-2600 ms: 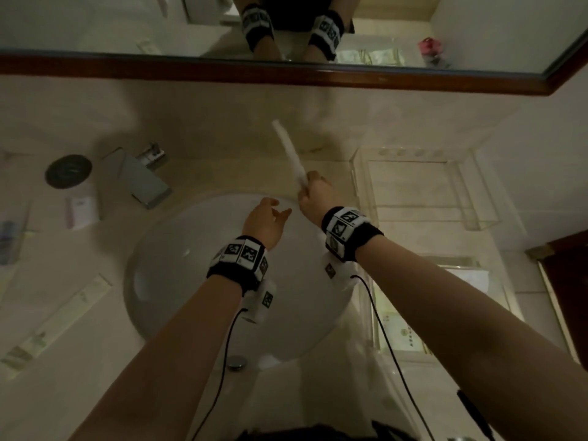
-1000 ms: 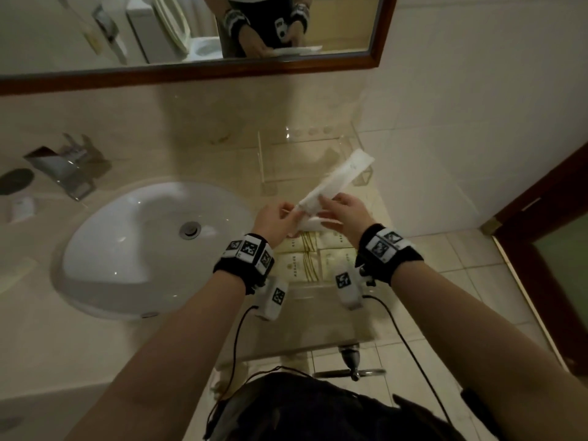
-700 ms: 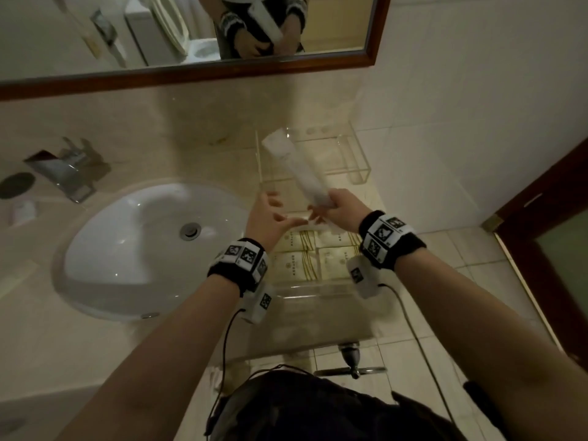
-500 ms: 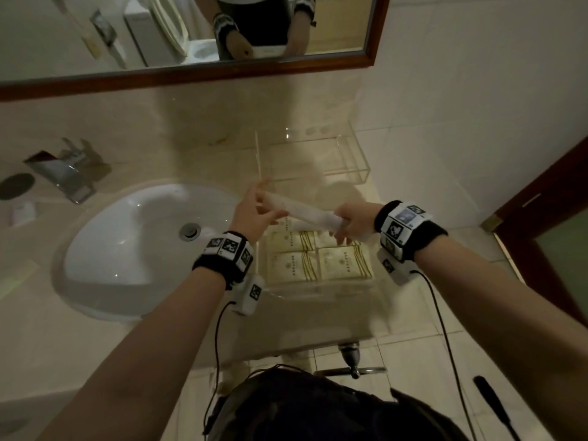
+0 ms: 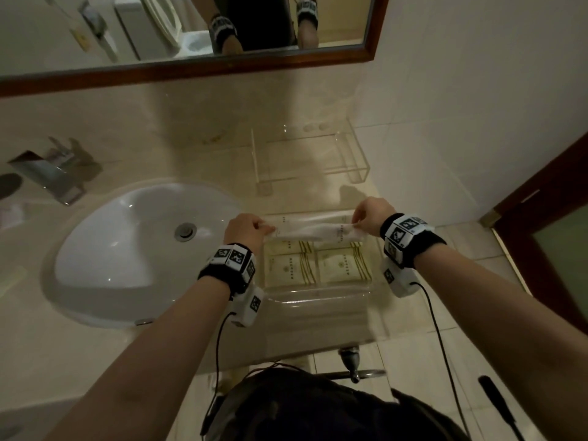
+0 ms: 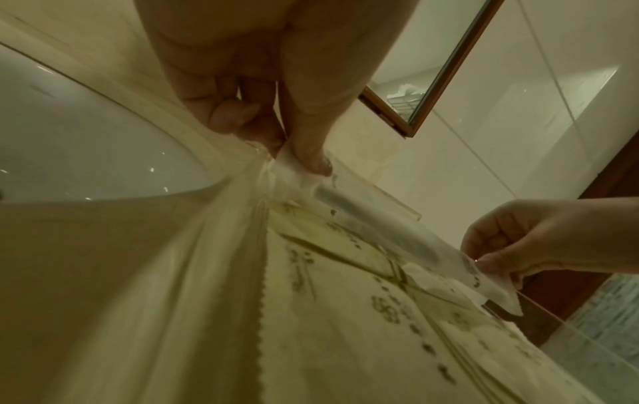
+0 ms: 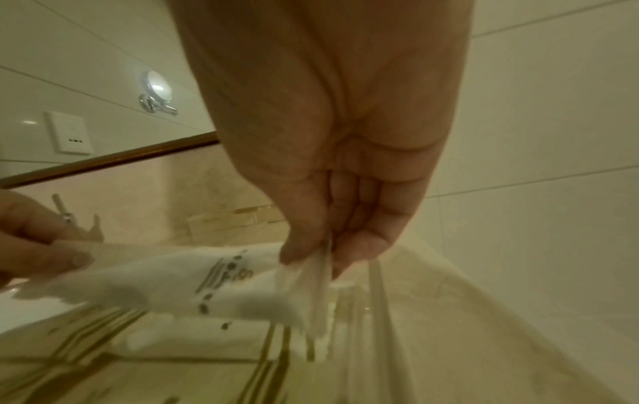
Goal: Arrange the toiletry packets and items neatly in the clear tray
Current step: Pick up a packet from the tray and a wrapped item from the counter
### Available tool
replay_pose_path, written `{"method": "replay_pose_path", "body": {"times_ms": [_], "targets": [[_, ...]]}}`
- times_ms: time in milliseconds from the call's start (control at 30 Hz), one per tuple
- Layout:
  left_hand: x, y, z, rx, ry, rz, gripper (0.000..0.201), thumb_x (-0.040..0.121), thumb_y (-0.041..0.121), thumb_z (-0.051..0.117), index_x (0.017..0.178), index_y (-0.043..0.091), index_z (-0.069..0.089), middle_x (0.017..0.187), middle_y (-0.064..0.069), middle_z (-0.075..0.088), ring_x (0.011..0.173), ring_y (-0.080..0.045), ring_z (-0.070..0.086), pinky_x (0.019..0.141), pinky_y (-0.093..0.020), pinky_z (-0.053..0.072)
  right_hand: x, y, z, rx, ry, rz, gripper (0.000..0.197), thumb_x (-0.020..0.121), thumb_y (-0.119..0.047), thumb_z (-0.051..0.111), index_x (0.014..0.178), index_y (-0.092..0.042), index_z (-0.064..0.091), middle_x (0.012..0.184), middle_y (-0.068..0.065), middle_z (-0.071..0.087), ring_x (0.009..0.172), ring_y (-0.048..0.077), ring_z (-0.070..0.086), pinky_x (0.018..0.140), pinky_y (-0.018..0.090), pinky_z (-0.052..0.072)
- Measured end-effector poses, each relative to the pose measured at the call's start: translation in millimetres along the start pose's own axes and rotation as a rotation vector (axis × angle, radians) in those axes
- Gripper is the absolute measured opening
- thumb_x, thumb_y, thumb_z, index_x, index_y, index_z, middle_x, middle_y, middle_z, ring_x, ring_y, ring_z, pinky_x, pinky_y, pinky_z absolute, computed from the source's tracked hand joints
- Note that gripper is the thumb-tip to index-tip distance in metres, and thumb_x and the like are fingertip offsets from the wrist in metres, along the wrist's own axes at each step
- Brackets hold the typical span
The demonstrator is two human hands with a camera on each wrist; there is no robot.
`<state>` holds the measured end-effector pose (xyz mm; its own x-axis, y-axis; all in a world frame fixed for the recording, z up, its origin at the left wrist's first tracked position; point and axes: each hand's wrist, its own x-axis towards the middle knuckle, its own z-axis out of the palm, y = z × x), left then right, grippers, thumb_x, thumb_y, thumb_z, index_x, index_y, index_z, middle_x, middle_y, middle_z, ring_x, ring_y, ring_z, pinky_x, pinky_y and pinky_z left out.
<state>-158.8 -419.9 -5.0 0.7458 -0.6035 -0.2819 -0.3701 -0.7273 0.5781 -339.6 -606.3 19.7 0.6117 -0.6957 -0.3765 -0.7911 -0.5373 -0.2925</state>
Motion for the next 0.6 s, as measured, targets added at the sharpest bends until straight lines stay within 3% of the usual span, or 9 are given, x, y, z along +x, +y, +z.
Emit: {"method": "replay_pose_path", "body": {"times_ms": [133, 400, 600], "targets": [[1.6, 3.7, -2.5, 0.016, 0.015, -0.008, 0.025, 0.078, 0.03, 0.076, 0.093, 0.01, 0.075, 0.098, -0.006, 0.073, 0.09, -0.02, 0.066, 0.076, -0.024, 0.047, 4.5, -3.9, 2.4, -0.019, 0.084, 0.016, 0.019, 0.09, -0.008, 0.056, 0.098, -0.01, 0.073, 0.109, 0.012, 0.069, 0.102, 0.029, 0.064, 0.086, 0.032, 0.052], [2.9, 8.7, -1.8, 0.083, 0.044, 0.021, 0.02, 0.074, 0.03, 0.079, 0.081, 0.011, 0.073, 0.089, -0.005, 0.073, 0.087, -0.022, 0.068, 0.071, -0.023, 0.047, 9.2, -4.3, 7.8, -0.061, 0.095, 0.039, 0.022, 0.091, -0.005, 0.051, 0.101, -0.007, 0.071, 0.108, 0.016, 0.068, 0.1, 0.033, 0.063, 0.081, 0.032, 0.05], [5.8, 6.4, 1.2, 0.075, 0.065, 0.058, 0.023, 0.071, 0.028, 0.079, 0.084, 0.015, 0.066, 0.097, -0.004, 0.063, 0.09, -0.022, 0.061, 0.08, -0.033, 0.05, 11.0, -4.6, 7.5, -0.083, 0.113, 0.041, 0.023, 0.091, -0.005, 0.049, 0.106, -0.009, 0.067, 0.112, 0.016, 0.065, 0.102, 0.034, 0.062, 0.081, 0.032, 0.048]]}}
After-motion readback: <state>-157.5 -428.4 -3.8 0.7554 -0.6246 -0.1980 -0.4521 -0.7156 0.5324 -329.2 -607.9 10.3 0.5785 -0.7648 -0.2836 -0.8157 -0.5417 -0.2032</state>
